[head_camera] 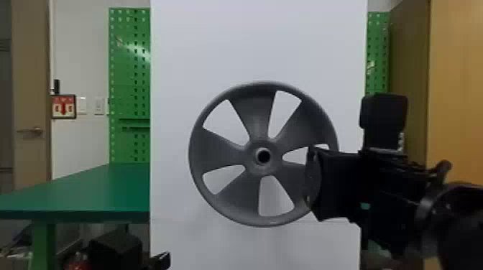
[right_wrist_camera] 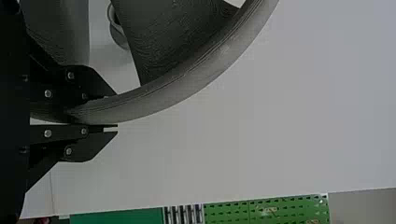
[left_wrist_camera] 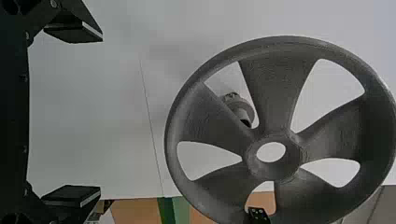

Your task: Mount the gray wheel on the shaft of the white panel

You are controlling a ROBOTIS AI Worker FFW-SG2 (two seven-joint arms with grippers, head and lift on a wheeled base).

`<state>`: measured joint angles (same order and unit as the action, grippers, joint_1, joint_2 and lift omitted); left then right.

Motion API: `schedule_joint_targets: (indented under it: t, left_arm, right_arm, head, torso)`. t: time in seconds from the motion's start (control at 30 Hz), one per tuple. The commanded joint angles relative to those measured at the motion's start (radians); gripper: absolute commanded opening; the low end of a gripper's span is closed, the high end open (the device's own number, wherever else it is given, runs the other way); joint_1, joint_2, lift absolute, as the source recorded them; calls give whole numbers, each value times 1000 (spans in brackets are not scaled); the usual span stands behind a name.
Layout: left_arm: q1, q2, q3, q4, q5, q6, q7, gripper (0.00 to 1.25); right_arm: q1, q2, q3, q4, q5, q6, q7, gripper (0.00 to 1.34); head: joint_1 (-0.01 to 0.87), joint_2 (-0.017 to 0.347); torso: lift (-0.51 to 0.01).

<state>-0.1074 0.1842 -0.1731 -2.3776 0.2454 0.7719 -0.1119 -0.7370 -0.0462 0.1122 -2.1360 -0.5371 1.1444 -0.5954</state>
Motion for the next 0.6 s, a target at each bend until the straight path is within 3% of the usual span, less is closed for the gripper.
schedule_joint_targets:
  t: [0.0,0.57]
  left_arm:
    - [0,0,0,0,-1,0,1,1118]
    - [-2,0,-2,0,0,0,1,1118]
  right_arm:
    - [4,-1,0,10,0,-6,-1,55]
    - [1,-3,4,16,14,-11,-1,55]
  head:
    - [37,37]
    - [37,37]
  torso:
    - [-488]
    - [-488]
